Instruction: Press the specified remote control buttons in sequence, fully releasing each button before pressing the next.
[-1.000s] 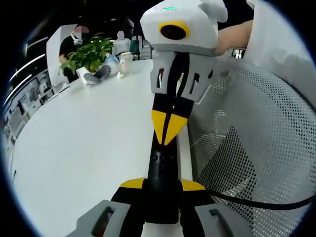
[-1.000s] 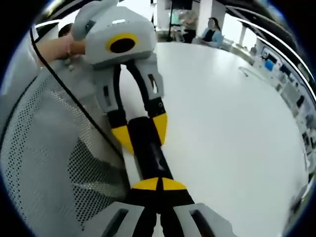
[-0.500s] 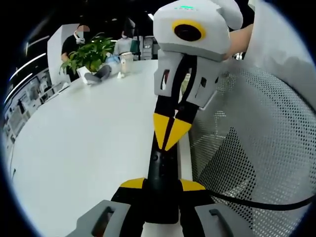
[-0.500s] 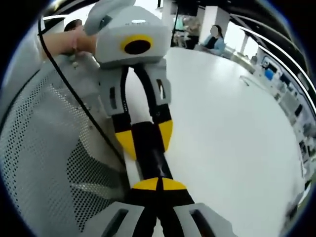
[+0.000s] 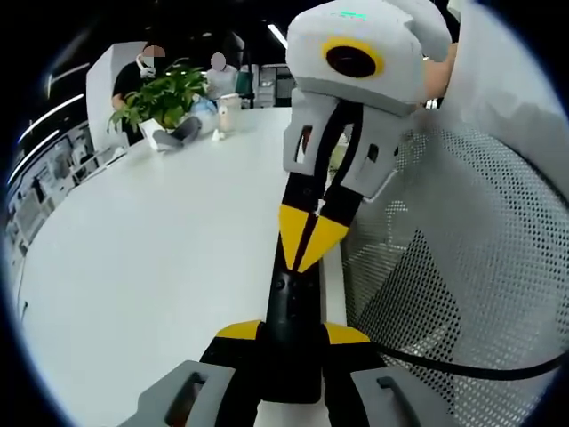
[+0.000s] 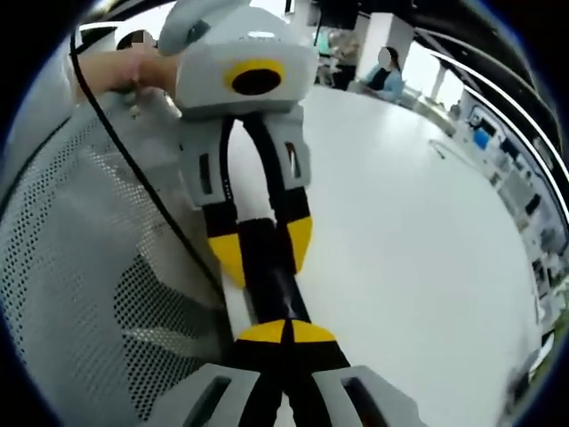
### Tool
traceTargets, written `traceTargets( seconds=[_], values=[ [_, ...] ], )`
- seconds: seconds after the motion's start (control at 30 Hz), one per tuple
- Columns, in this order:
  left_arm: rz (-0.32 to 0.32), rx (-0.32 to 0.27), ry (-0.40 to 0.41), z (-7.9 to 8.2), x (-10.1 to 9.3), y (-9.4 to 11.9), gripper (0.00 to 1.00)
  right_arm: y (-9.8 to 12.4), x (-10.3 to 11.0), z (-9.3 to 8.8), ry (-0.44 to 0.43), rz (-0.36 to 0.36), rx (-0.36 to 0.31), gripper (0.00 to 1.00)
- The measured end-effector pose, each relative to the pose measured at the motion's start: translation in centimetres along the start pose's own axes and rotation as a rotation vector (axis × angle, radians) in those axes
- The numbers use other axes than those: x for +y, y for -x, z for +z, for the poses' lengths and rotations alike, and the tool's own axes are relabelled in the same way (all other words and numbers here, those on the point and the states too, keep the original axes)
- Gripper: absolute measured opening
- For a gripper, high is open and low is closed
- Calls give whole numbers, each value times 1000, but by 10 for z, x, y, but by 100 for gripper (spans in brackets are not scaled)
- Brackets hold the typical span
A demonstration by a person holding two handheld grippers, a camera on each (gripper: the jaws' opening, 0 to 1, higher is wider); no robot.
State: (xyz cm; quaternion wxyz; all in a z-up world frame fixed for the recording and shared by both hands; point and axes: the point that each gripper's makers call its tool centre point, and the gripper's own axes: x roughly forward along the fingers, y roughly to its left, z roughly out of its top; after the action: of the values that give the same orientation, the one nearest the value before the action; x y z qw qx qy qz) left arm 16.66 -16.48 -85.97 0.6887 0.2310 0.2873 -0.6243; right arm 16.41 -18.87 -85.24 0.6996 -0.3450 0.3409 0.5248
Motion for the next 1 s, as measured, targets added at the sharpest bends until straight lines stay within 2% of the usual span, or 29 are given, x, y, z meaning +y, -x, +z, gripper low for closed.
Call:
traceTargets(
  seconds=[0.1, 0.23, 0.3, 0.47, 0.6, 0.67, 1.0],
  values=[
    [0, -1, 2, 0, 0, 0, 24, 0, 1, 1, 18, -1, 9, 0],
    [-1, -2, 3, 0, 0, 0, 24, -1, 14, 6, 26, 57, -12, 0],
    [-1, -2, -1, 0, 0, 0, 24, -2, 14, 6, 70, 44, -4, 0],
    [1, 3, 3, 0, 0, 0, 24, -2, 14, 6, 73, 53, -12, 0],
    [0, 5, 7, 0, 0, 0, 24, -4, 15, 7, 170, 43, 4, 0],
    [0, 6, 4, 0, 0, 0, 24, -5, 16, 7, 189, 40, 14, 0],
    [1, 7, -1, 0, -1, 0, 24, -6, 16, 8, 196, 66, 24, 0]
  ],
)
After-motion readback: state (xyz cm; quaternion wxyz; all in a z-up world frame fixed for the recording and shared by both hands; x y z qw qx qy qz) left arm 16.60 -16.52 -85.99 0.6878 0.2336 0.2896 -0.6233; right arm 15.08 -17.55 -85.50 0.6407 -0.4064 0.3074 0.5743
